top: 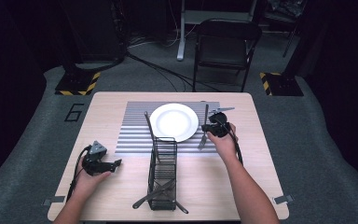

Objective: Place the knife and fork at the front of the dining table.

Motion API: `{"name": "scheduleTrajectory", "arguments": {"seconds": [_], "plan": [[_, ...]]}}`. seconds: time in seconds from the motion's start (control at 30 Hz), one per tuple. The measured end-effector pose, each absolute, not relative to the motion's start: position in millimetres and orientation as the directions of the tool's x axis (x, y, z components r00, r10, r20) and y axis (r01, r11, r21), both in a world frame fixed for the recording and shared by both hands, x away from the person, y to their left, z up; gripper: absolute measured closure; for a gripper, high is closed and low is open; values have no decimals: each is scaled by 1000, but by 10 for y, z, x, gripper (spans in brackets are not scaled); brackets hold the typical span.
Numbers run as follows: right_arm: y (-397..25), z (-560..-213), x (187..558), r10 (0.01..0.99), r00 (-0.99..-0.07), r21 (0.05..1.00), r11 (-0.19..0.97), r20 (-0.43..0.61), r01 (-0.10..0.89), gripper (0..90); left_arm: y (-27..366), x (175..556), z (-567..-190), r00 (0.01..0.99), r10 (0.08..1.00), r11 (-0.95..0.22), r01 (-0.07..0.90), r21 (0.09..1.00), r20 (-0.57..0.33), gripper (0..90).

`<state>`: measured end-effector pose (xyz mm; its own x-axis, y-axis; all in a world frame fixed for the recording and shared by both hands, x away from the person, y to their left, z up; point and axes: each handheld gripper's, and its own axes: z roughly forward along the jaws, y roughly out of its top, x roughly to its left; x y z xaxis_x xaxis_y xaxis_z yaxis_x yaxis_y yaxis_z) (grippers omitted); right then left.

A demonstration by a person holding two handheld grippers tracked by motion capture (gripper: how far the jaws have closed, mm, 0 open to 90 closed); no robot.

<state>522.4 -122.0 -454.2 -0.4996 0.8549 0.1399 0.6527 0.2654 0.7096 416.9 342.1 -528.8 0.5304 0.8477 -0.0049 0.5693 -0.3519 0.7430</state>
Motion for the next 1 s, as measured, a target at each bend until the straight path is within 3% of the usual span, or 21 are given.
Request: {"name": "scheduleTrajectory", "arguments": {"seconds": [0.2,1.0], "plan": [[-1258,-4653,5341,878,-425,699,162,220,697,848,3421,4169,-5288,530,848,-352,570,743,-5,152],[-1269,-4941,5546,906,-260,640,-15,333,768,846,3421,4167,-5288,530,848,-352,571,742,-5,152]]}}
